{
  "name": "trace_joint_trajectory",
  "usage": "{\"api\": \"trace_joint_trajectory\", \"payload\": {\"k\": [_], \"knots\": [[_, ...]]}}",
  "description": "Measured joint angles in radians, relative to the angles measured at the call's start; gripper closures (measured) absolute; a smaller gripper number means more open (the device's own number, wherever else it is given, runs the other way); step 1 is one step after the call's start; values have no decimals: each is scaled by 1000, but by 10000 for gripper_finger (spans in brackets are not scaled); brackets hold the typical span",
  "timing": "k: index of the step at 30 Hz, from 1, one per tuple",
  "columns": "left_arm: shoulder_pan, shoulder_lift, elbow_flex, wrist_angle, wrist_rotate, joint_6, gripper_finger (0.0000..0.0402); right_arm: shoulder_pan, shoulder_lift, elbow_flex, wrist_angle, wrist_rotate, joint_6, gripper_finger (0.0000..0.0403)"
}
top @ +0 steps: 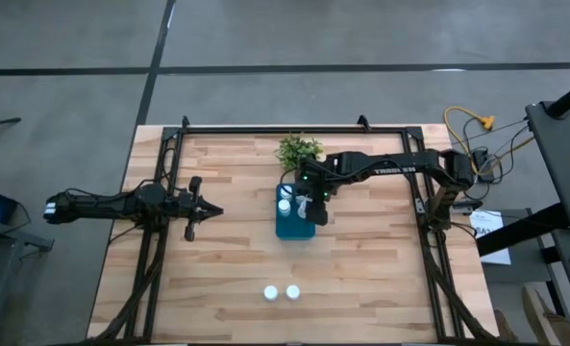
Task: Pick and place pill bottles into a basket
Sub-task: Put the white pill bottle into the blue bin
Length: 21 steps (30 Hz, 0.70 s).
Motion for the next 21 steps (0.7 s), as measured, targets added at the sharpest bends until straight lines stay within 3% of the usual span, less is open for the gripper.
{"api": "trace_joint_trajectory", "payload": {"k": [21], "knots": [[0,1,-1,-2,1,0,391,-32,76,24,17,-29,-27,256]]}}
